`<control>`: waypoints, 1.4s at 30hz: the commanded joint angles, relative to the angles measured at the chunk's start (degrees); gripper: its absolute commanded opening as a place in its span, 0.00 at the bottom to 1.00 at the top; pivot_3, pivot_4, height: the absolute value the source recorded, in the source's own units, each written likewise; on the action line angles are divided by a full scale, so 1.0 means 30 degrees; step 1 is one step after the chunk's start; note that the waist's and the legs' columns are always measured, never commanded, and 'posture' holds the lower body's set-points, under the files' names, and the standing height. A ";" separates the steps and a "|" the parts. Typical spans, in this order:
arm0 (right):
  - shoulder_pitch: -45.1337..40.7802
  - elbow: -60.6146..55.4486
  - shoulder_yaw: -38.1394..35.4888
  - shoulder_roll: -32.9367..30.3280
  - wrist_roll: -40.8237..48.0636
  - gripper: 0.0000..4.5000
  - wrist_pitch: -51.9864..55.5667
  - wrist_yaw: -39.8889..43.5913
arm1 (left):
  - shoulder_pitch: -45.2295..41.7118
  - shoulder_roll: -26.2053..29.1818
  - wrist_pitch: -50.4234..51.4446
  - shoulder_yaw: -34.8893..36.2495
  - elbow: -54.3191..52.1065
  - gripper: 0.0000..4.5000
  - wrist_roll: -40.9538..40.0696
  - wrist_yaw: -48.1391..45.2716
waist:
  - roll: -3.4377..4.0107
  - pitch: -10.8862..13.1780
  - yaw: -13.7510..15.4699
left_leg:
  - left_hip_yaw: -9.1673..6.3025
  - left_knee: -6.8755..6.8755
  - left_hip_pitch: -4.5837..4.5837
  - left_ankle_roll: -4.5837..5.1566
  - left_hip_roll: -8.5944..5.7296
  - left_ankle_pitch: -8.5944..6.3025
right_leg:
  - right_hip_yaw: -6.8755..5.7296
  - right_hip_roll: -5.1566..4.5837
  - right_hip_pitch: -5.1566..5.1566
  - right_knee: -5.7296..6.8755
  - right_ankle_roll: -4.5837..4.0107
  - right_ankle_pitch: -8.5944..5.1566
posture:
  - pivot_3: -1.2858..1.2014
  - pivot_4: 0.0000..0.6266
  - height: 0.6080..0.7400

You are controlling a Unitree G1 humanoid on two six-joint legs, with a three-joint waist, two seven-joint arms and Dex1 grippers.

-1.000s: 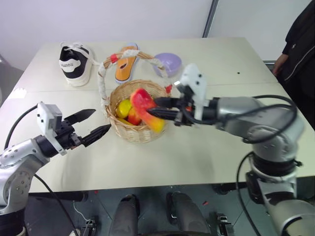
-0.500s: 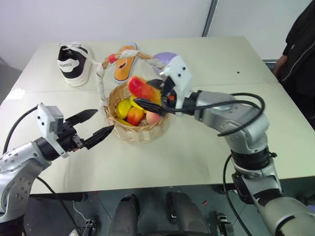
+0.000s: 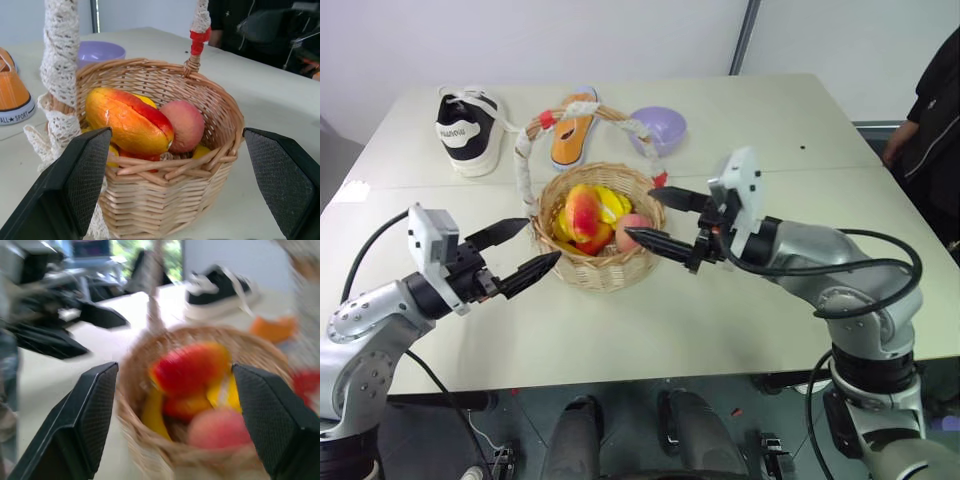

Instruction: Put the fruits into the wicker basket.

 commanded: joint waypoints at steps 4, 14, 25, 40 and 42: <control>-0.1325 0.4338 0.0400 0.2347 -0.3040 0.84 -0.3962 -0.1714 | -0.0210 -0.0278 -0.0161 0.0077 -0.0295 1.00 -0.0436 -0.0073 | -0.0001 -0.0001 -0.0055 | 0.0008 0.0004 0.0011 0.0000 0.0005 0.0000 | 0.0023 0.0021 -0.0006 0.0008 0.0002 0.0000 | 0.52 0.24 0.97; -0.2076 0.7550 -0.0222 0.4685 -0.3729 0.42 -0.6839 -0.1384 | 0.0289 -0.0756 0.0022 0.0549 -0.1555 1.00 -0.1294 0.0813 | -0.0002 -0.0002 0.0023 | 0.0014 -0.0019 -0.0003 0.0001 0.0005 0.0000 | 0.0032 0.0012 -0.0018 0.0026 0.0027 0.0002 | 0.52 0.24 0.97; -0.0995 0.5829 -0.3405 0.1793 -0.4488 0.02 -0.7906 -0.2055 | -0.0333 -0.1011 -0.0219 -0.0529 -0.1417 1.00 -0.1095 0.1072 | -0.0003 0.0002 0.0137 | 0.0017 -0.0006 -0.0002 0.0000 -0.0009 0.0000 | 0.0034 0.0005 -0.0015 0.0030 0.0019 -0.0001 | 0.52 0.24 0.97; -0.0463 1.3492 -0.8113 -0.3296 -0.8531 0.02 -1.1590 -0.5509 | -0.4199 -0.2193 -0.0806 -0.3758 0.0843 1.00 0.0699 0.0137 | 0.0023 0.0001 -0.0127 | 0.0105 -0.0015 0.0063 0.0009 -0.0017 -0.0002 | 0.0141 0.0041 -0.0007 0.0059 0.0078 0.0033 | 0.52 0.24 0.97; -0.0309 1.3292 -0.8279 -0.3183 -0.8106 0.24 -1.1580 -0.5266 | -0.4219 -0.2223 -0.0836 -0.3783 0.0858 1.00 0.0756 0.0147 | 0.0023 0.0002 -0.0081 | 0.0099 -0.0018 0.0064 0.0009 -0.0016 -0.0003 | 0.0141 0.0042 -0.0007 0.0067 0.0086 0.0034 | 0.52 0.24 0.97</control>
